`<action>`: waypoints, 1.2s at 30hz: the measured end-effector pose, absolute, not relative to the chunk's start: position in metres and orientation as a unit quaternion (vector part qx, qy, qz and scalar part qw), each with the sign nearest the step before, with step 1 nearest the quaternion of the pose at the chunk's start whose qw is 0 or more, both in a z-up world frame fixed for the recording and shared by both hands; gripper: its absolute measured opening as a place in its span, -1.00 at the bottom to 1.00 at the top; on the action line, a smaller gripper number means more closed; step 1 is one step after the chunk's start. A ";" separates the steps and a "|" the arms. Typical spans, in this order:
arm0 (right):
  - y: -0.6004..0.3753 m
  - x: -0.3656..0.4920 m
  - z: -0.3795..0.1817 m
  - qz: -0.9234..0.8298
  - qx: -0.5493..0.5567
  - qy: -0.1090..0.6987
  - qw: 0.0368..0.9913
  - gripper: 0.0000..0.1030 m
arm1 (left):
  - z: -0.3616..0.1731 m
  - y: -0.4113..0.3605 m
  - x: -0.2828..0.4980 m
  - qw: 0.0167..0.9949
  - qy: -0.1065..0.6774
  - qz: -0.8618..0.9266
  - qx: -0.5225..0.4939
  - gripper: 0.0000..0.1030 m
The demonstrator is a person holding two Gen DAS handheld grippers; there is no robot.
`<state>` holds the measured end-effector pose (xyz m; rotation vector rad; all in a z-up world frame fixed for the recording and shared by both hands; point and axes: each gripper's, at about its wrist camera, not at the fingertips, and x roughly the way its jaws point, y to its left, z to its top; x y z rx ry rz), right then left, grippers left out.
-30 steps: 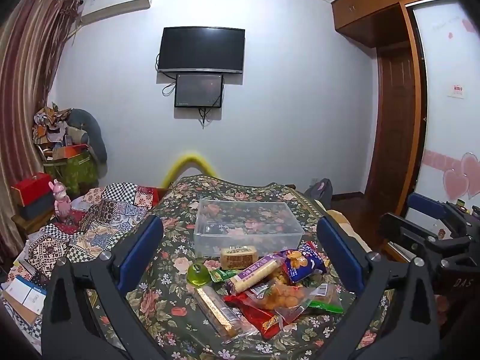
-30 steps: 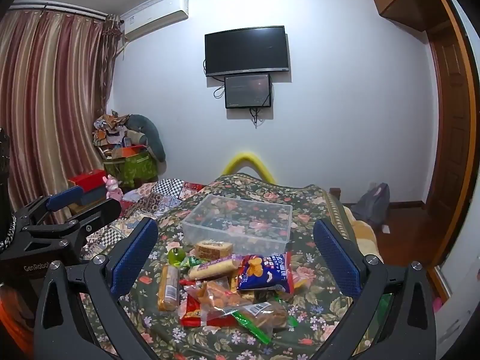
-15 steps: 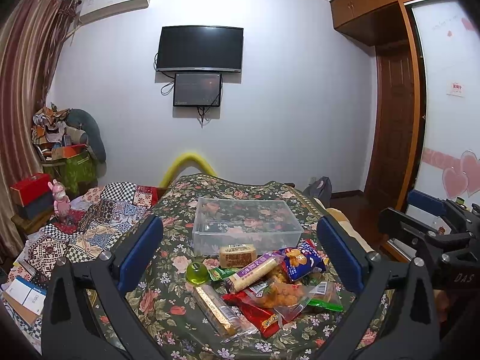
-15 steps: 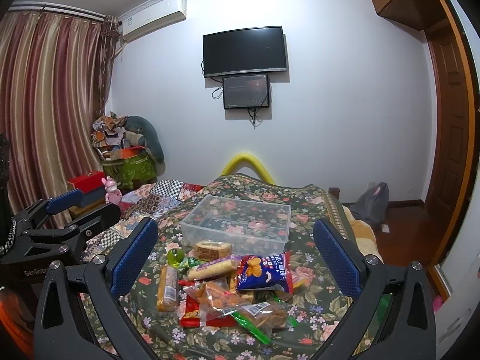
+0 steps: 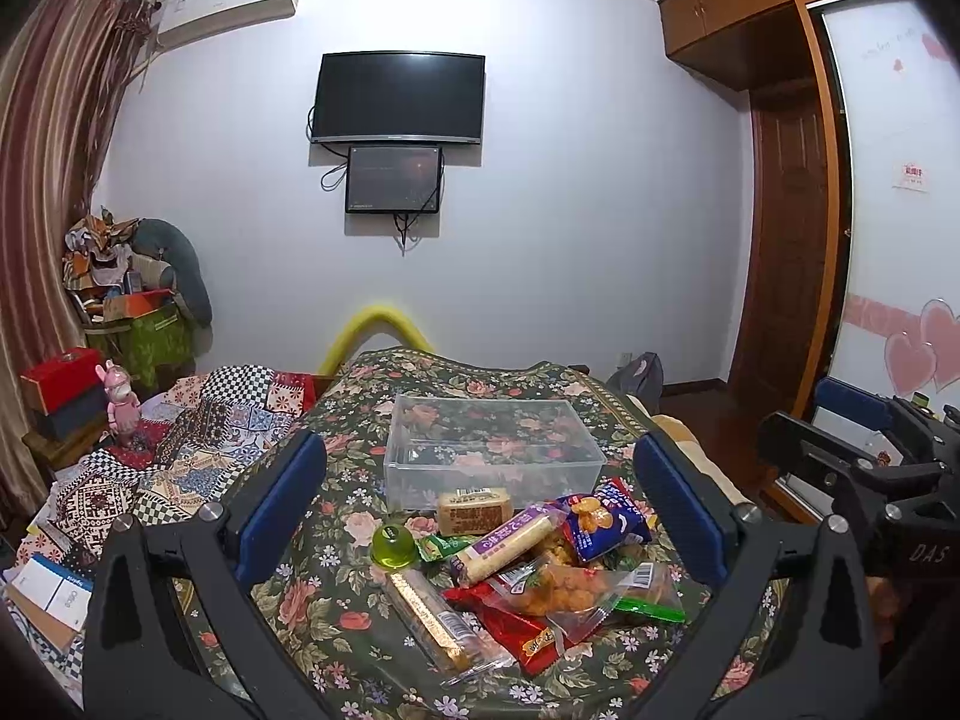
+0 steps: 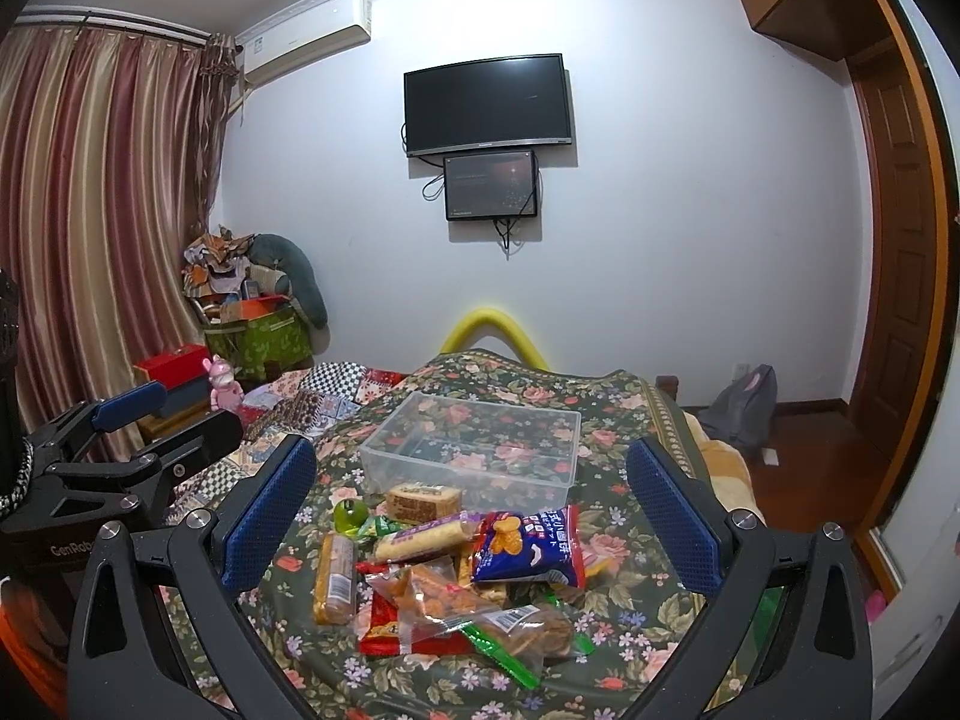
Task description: Organize snacks
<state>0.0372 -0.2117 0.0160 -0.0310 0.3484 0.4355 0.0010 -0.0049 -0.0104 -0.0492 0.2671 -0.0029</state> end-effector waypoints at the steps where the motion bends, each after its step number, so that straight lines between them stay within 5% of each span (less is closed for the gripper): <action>1: -0.212 0.037 0.016 0.215 -0.015 0.172 0.961 1.00 | -0.010 -0.005 0.001 0.991 0.133 -0.001 -0.025 1.00; 32: -0.212 0.041 0.010 0.205 -0.019 0.176 0.963 1.00 | -0.013 -0.010 0.004 0.990 0.141 -0.010 -0.018 1.00; 36: -0.214 0.048 0.003 0.203 -0.016 0.193 0.960 1.00 | -0.019 -0.006 0.011 0.987 0.160 -0.018 -0.020 0.72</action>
